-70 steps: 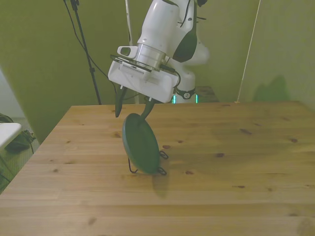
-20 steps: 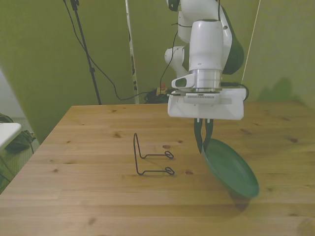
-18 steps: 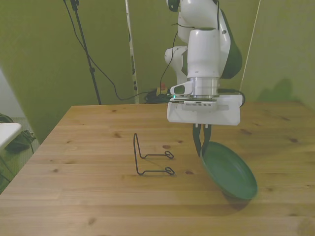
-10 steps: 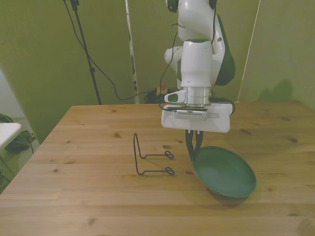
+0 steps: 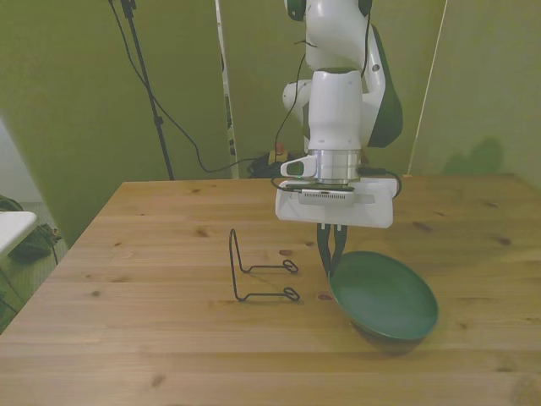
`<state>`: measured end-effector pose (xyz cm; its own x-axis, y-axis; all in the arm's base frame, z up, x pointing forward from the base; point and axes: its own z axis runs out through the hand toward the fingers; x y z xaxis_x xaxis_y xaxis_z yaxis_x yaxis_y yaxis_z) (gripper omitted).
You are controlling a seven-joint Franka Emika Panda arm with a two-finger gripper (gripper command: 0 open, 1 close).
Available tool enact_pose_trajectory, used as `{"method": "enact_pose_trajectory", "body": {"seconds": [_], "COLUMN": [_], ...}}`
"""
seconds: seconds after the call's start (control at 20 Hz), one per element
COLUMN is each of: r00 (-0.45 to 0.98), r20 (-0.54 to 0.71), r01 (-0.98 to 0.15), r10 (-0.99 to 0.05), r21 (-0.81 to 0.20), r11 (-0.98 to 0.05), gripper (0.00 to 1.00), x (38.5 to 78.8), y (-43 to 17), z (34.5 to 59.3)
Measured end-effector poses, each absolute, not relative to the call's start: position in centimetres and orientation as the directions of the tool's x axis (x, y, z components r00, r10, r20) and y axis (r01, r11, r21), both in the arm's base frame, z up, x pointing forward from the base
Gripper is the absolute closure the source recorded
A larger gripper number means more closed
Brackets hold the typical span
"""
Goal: Unload the plate
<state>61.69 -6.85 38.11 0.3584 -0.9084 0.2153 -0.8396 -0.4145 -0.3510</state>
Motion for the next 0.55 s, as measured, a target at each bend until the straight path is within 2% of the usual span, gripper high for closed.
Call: {"method": "enact_pose_trajectory", "body": {"seconds": [0.3, 0.55], "r00": [0.365, 0.370], "r20": [0.225, 0.243], "r01": [-0.830, -0.803], "r10": [-0.904, -0.897], "r21": [-0.361, -0.403], "r11": [-0.425, -0.440], "gripper": [0.00, 0.00], "x": [61.6, 60.9], "y": [-6.9, -5.9], "z": [39.1, 43.5]}}
